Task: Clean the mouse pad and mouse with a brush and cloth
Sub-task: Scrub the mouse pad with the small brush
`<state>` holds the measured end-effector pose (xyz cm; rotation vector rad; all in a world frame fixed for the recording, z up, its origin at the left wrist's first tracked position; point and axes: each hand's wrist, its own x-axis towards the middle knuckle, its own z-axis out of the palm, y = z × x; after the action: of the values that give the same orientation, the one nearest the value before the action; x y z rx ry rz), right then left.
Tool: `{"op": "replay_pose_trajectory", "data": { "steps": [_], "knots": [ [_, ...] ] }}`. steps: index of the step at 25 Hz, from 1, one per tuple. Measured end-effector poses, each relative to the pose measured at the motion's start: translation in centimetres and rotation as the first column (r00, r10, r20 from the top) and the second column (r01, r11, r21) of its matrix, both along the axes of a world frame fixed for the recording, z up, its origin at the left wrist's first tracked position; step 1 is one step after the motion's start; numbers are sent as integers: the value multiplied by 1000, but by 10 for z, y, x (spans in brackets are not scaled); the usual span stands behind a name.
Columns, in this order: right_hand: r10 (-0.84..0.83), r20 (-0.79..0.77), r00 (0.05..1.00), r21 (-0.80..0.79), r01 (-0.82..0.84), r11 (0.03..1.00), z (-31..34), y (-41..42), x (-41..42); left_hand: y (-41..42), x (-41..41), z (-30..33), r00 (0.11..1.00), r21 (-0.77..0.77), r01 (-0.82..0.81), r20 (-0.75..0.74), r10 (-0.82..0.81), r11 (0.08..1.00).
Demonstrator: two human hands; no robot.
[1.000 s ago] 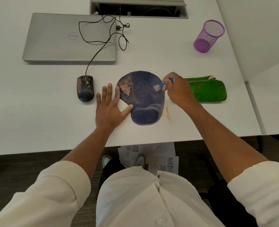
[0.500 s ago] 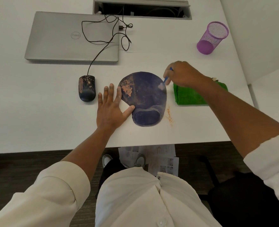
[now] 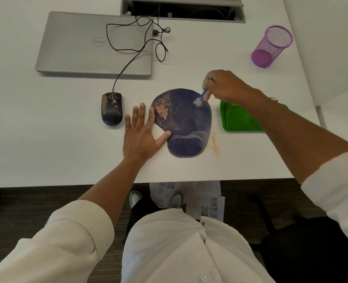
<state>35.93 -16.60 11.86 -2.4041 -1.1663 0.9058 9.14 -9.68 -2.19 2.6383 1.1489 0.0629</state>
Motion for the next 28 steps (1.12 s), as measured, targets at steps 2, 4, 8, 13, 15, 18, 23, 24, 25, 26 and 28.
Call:
{"op": "replay_pose_trajectory", "data": {
  "steps": [2, 4, 8, 13, 15, 18, 23, 24, 25, 26, 28],
  "knots": [
    [-12, 146, 989, 56, 4, 998, -6, 8, -7, 0, 0, -1, 1000, 2, 0, -1, 0, 1000],
    [138, 221, 966, -139, -109, 984, -15, 10, -12, -1, 0, -2, 1000, 4, 1, -3, -1, 1000],
    [292, 92, 952, -374, -238, 896, -6, 9, -13, 1, 0, -5, 1000, 18, 2, 0, -2, 1000],
    [181, 223, 958, -106, -161, 981, -6, 23, -20, 1, 0, -4, 1000, 18, 3, 2, -3, 1000],
    [362, 97, 927, -395, -298, 869, -8, 23, -20, 0, 0, -5, 1000, 24, 0, 1, 0, 1000],
    [333, 26, 943, -311, -309, 899, -4, 29, -24, 0, 0, -5, 1000, 24, -1, -1, 1, 1000],
    [233, 90, 968, -55, -229, 972, -13, 44, -44, 0, 1, -1, 1000, 10, -4, -3, 4, 1000],
    [320, 71, 945, -215, -299, 930, -13, 43, -45, 0, 1, -1, 1000, 7, -4, -2, 4, 1000],
    [381, 35, 924, -351, -345, 870, -13, 41, -45, 0, 0, 0, 1000, 6, -5, 0, 5, 1000],
    [397, 4, 918, -413, -360, 837, -10, 40, -44, 0, 0, 0, 1000, 4, -5, 1, 5, 1000],
    [332, 24, 943, -281, -312, 907, -6, 39, -44, 0, 0, 1, 1000, 1, -4, -3, 4, 1000]
  ]
}}
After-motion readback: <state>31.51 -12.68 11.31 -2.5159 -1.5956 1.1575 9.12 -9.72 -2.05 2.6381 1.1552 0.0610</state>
